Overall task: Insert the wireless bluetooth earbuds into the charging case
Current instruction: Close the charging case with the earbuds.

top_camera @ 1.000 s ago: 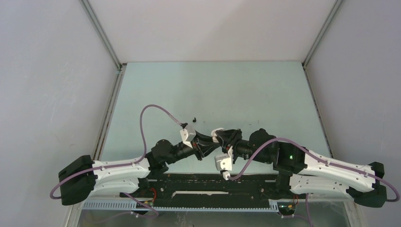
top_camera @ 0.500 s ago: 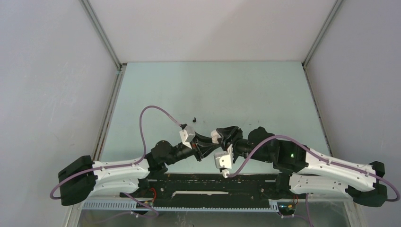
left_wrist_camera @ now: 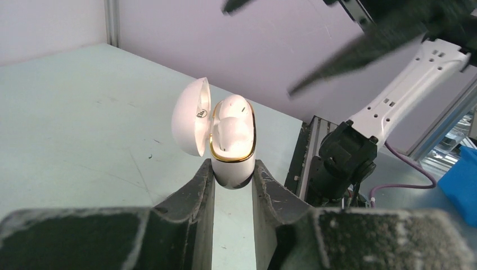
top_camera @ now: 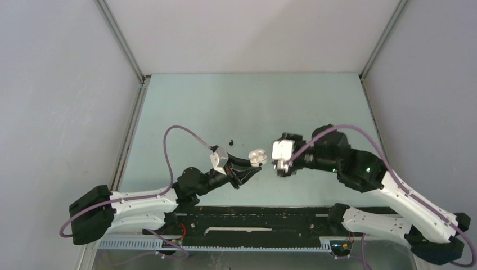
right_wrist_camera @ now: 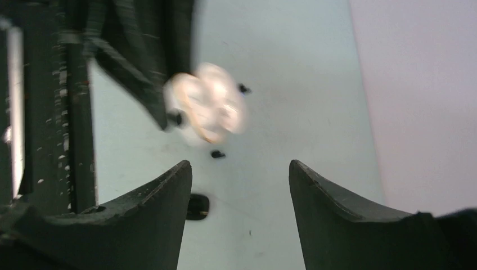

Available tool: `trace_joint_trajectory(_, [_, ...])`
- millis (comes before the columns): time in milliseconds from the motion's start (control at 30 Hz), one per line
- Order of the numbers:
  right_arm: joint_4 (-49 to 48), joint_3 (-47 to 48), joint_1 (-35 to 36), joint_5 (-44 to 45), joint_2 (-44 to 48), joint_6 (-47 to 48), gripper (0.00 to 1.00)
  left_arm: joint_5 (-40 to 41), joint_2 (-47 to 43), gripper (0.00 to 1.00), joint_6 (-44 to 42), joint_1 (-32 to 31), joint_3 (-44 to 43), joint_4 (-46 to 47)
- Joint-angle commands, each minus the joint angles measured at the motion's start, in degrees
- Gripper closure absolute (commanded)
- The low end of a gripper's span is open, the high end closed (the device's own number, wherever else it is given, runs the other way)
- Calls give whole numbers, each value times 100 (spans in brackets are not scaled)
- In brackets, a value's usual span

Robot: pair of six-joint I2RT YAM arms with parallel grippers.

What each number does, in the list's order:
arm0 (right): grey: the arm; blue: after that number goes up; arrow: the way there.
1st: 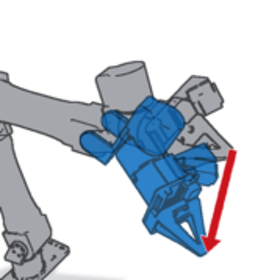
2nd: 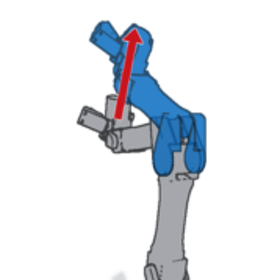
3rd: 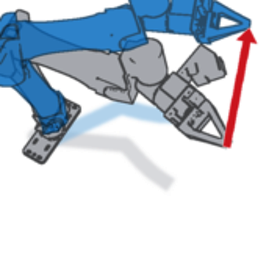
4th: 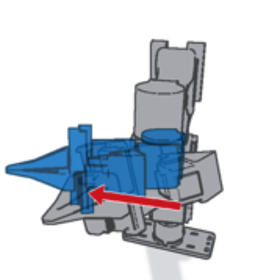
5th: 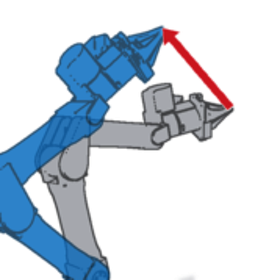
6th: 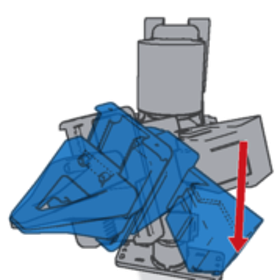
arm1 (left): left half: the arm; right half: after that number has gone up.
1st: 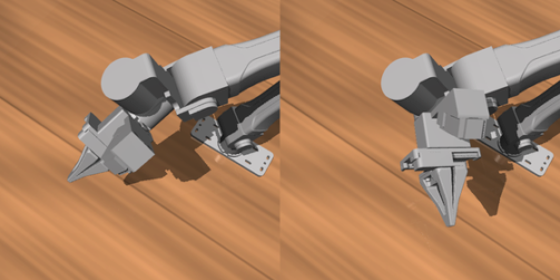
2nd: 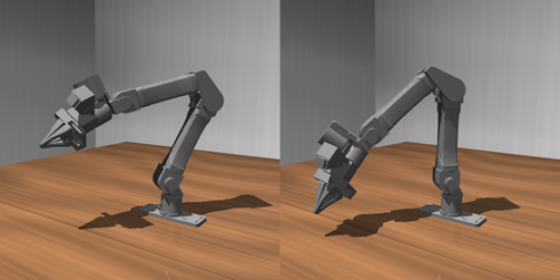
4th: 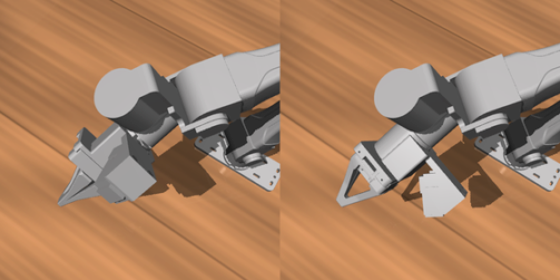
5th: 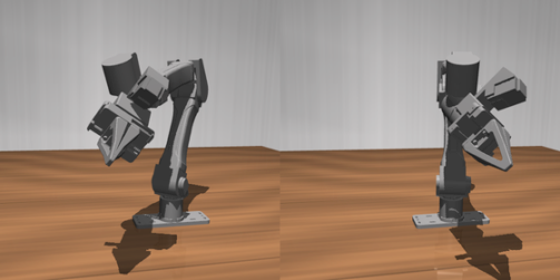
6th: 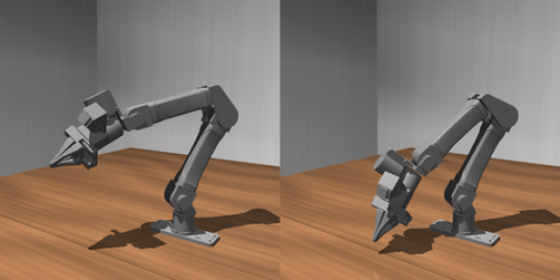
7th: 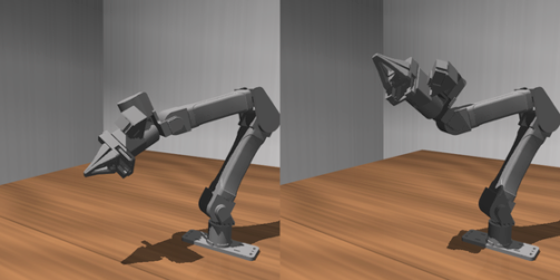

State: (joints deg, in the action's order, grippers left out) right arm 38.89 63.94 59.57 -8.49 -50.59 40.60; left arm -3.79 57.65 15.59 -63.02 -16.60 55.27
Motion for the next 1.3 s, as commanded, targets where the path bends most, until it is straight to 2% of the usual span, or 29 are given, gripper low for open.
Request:
trace_joint_trajectory(0, [161, 554, -1677, -1235, -48, -1553, 34, 173, -80, 100, 30, 9, -3, 332])
trace_joint_trajectory(100, [508, 554, -3218, -2266, -231, -1879, 31, 201, -156, 100, -53, 16, -69, 73])
trace_joint_trajectory(200, [1061, 563, -4326, -3547, -620, -1887, 29, 193, -219, 100, -144, 18, -137, -218])
trace_joint_trajectory(333, [2142, 594, -4976, -4920, -1310, -1096, 28, 140, -302, 100, -303, 18, -285, -807])
trace_joint_trajectory(433, [2185, 305, -5082, -5845, -1570, -710, 29, -59, -371, 100, -485, 18, -538, -1512])
trace_joint_trajectory(500, [1747, -39, -5091, -6437, -1587, -755, 29, -103, -375, 100, -570, 18, -664, -1842])
trace_joint_trajectory(600, [-525, -878, -5022, -6909, -1397, -2420, 27, -117, -334, 100, -548, 17, -687, -1879])
trace_joint_trajectory(633, [-741, -963, -4949, -6875, -1356, -2622, 25, -131, -308, 100, -530, 18, -687, -1879])
trace_joint_trajectory(733, [-632, -1050, -4685, -6456, -1375, -2351, 20, -294, -105, 100, -489, 18, -708, -1878])
trace_joint_trajectory(800, [-525, -1085, -4573, -6546, -1458, -2150, 20, -492, 47, 100, -467, 18, -720, -1867])
trace_joint_trajectory(1067, [-533, -1094, -4066, -6178, -1543, -2221, 14, -1085, 397, 100, -350, 9, -915, -1780])
trace_joint_trajectory(1100, [-565, -1094, -4026, -6159, -1611, -2263, 10, -1119, 427, 100, -367, 9, -942, -1782])
trace_joint_trajectory(1133, [-599, -1094, -3973, -6158, -1677, -2288, 2, -1187, 464, 100, -377, 9, -972, -1782])
trace_joint_trajectory(1267, [-627, -1094, -3751, -6218, -1890, -2320, 0, -1477, 772, 100, -375, 9, -1213, -1785])
